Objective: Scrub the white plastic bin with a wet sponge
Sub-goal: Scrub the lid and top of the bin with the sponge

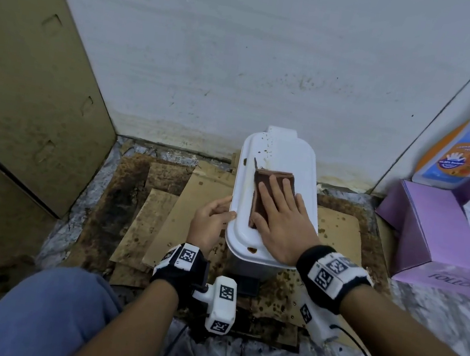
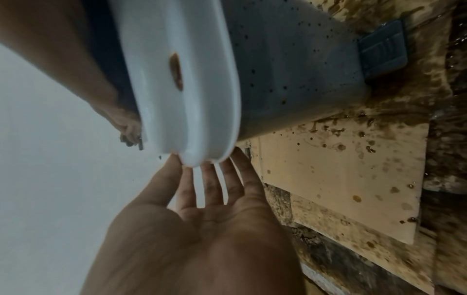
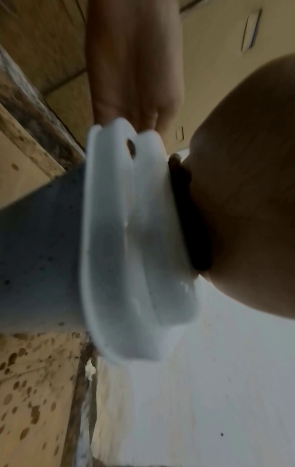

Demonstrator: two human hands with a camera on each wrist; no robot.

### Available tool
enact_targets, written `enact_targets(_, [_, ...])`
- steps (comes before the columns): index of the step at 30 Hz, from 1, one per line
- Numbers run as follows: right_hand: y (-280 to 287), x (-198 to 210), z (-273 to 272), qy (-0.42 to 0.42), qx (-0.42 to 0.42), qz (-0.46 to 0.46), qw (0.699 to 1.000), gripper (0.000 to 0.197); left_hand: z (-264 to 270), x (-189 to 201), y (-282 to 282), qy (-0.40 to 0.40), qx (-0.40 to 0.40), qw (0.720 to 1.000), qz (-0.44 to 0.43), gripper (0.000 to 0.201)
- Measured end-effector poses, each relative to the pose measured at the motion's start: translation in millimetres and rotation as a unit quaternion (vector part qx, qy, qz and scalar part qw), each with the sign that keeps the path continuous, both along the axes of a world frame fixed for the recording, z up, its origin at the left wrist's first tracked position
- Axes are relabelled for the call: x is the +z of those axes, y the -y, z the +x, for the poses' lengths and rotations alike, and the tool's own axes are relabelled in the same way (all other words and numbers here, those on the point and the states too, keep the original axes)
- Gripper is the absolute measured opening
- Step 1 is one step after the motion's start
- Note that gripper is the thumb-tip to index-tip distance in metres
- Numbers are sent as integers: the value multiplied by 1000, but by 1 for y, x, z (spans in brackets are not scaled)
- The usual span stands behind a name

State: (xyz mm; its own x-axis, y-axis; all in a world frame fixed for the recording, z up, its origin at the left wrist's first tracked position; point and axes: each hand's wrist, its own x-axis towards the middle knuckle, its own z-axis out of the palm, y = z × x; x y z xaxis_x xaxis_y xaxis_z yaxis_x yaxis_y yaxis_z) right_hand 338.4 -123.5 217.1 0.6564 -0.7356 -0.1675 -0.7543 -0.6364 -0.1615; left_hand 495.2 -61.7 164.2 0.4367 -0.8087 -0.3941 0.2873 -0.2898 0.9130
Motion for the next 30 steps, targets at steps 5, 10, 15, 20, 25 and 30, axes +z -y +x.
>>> enact_targets(5, [-19,-1,-13,-3,32,-18,999,78,-3,-2,9,-10,24,999,-32,33])
enact_targets(10, [3,-2,13,6,46,-56,997,79,-7,-6,11,-22,49,997,-56,28])
enact_targets(15, [29,-2,37,-17,31,-41,999,82,-5,-9,14,-19,49,997,-52,25])
enact_targets(20, [-8,-8,15,-3,52,-43,998,74,-4,-8,14,-33,45,996,-67,27])
enact_targets(25, [-19,-9,9,-2,49,-39,998,71,-1,-4,12,-72,43,995,-61,31])
enact_targets(30, [32,1,42,-31,5,-10,999,69,0,-3,13,-79,48,994,-51,32])
